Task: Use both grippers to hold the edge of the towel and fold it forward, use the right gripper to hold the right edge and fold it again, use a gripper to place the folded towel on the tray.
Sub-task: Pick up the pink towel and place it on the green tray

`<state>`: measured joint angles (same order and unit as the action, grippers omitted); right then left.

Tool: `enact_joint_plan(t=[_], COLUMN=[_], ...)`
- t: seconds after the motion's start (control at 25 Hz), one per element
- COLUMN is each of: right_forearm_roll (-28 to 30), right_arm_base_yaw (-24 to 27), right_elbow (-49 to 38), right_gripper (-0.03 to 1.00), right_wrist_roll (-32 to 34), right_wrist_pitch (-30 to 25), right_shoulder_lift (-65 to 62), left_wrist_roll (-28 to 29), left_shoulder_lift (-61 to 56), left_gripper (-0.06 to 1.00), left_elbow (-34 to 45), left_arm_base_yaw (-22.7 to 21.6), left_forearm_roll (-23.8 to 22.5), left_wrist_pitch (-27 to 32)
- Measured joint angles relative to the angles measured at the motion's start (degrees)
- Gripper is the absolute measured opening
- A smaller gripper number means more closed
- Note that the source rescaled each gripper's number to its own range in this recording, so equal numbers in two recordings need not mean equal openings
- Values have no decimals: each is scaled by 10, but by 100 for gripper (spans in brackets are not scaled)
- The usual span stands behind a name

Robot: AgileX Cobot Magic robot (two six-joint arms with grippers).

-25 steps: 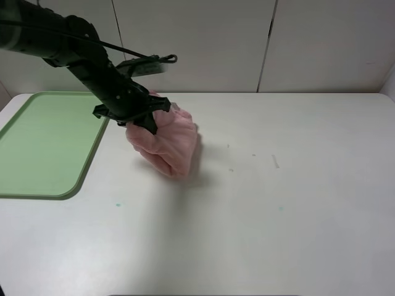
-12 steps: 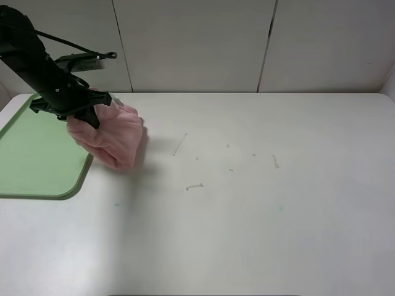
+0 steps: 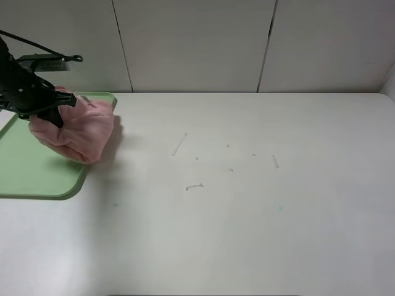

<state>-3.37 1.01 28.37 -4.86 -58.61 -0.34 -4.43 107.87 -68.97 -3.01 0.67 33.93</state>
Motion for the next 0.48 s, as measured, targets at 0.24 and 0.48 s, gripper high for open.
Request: enact_joint_plan(t=[0.24, 0.48], right_forearm_roll=[0, 0], right_arm_base_yaw=[0, 0], right_elbow=[0, 0], right_gripper=[100, 100], right_wrist_roll=[0, 0], right_wrist_pitch=[0, 0], right_shoulder_lift=[0, 0], left_wrist_roll=[19, 20], left_shoulder_lift=[0, 0], left_gripper=[17, 17], left_elbow=[0, 0], left_arm_base_yaw=[-38, -50], left_forearm_roll=[-46, -67], left_wrist_pitch=[3, 2])
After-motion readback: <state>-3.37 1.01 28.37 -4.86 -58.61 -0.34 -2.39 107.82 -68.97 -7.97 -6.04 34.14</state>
